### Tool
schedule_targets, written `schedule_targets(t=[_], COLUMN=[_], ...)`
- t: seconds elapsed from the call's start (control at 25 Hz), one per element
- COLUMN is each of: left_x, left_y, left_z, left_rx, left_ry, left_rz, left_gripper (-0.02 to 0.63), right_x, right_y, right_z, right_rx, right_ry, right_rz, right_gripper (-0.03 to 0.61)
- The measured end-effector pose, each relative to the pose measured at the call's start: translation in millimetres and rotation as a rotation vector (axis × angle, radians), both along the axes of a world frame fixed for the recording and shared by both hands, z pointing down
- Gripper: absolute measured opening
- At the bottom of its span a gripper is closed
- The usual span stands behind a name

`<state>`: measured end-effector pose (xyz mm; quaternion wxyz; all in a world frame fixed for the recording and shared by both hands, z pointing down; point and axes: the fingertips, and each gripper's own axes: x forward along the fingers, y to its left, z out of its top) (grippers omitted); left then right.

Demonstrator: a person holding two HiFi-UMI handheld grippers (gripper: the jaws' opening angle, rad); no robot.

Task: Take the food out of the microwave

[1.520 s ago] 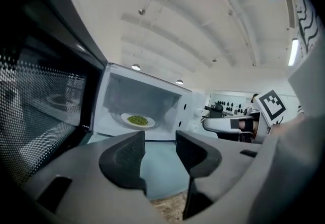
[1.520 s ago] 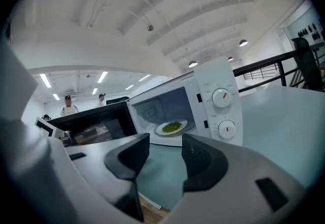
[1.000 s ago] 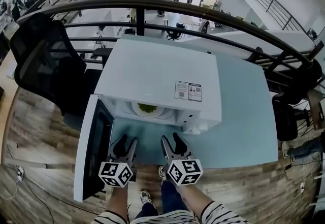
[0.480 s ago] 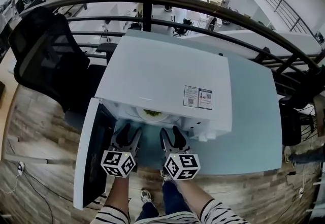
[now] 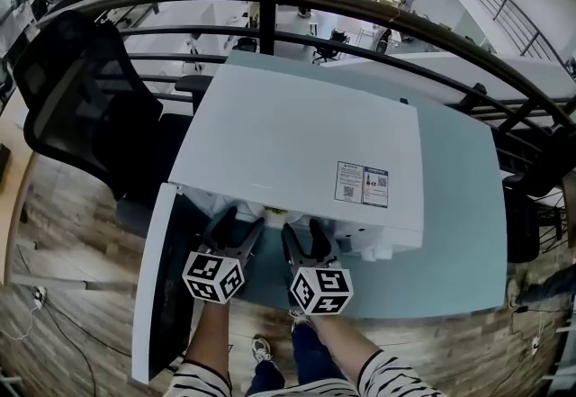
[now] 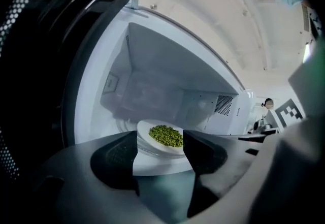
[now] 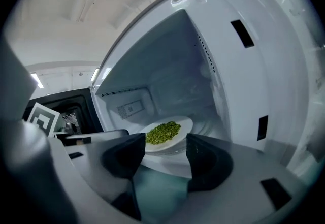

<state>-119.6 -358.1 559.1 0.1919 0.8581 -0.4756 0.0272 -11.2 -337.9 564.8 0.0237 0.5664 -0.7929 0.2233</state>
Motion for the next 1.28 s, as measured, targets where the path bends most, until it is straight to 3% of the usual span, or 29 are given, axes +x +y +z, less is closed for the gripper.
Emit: schedule_targets(t=[0.8, 1.28], left_x=[20, 23], left_y=[-18, -11], left_z=[11, 10], left_rx=[0.002, 0.000], left_ry=[-0.051, -0.019], left_rz=[0.202, 0.232], left_gripper=[0.325, 0.339], right_x=[-3, -5], right_y=[-29, -30], right_z=[9, 8], right_rx=[-0.048, -0.065], right_ry=[-0.054, -0.095], right_rz=[0.048, 0.027], right_gripper=[0.253, 0.253])
